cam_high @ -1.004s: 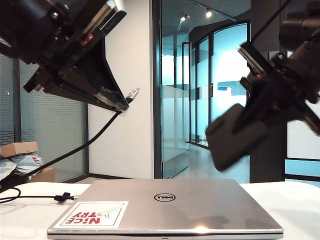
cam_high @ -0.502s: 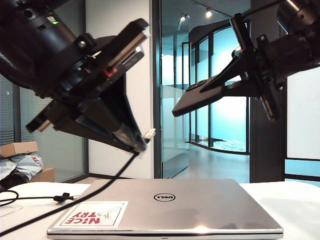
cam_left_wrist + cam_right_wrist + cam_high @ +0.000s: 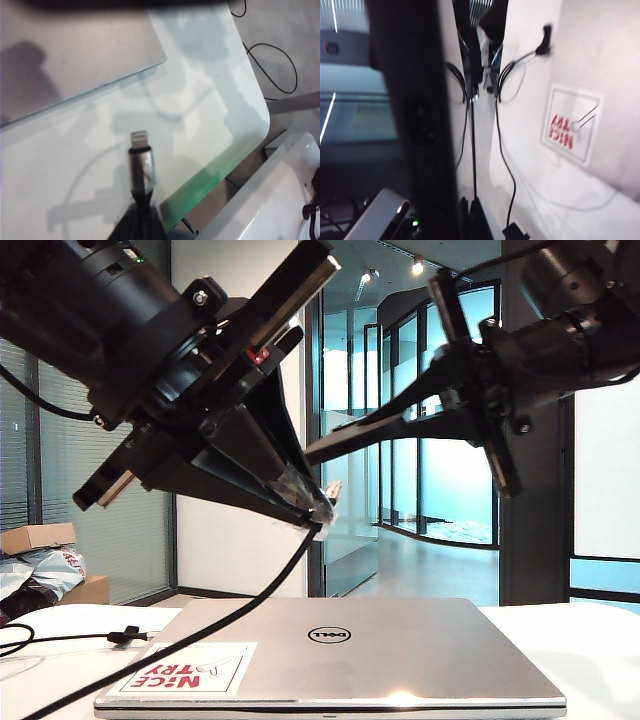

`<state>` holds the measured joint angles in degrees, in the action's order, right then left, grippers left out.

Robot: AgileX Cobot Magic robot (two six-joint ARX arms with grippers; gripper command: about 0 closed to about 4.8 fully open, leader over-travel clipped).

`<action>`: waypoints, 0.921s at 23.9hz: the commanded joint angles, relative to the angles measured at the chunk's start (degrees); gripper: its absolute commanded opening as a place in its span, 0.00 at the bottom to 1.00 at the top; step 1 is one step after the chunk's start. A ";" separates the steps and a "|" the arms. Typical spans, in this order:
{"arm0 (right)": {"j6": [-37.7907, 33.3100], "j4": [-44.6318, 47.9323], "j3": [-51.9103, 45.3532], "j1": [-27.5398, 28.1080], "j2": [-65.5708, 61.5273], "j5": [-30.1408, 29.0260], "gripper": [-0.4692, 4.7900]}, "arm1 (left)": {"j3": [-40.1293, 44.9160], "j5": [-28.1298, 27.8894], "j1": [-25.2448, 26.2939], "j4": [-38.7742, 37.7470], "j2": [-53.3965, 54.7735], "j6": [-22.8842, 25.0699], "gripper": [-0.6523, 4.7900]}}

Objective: Pick up the charging cable and the phone, plug the charging cable into the charging port on the phone, and finally place them back on the table.

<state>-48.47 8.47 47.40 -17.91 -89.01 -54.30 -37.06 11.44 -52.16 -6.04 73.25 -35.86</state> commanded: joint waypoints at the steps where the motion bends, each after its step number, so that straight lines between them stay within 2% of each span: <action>1: 0.04 1.68 0.35 -1.55 0.35 -1.18 0.08 | -0.09 0.33 -0.04 1.05 -0.17 -0.92 0.11; 8: 2.56 1.64 0.35 -2.32 0.35 -0.87 0.08 | -0.09 0.33 -0.04 1.07 -0.17 -1.49 0.11; 12: 4.00 0.70 0.35 -2.36 0.35 -0.92 0.08 | -0.09 0.33 -0.04 1.42 -0.17 -4.35 0.11; 22: 6.36 -3.69 0.33 -2.36 0.37 -1.81 0.08 | -0.09 0.28 -0.02 3.50 -0.17 -4.28 0.11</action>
<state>-42.72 3.31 47.40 -20.16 -89.03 -54.35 -37.06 11.51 -52.14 -3.42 73.23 -40.14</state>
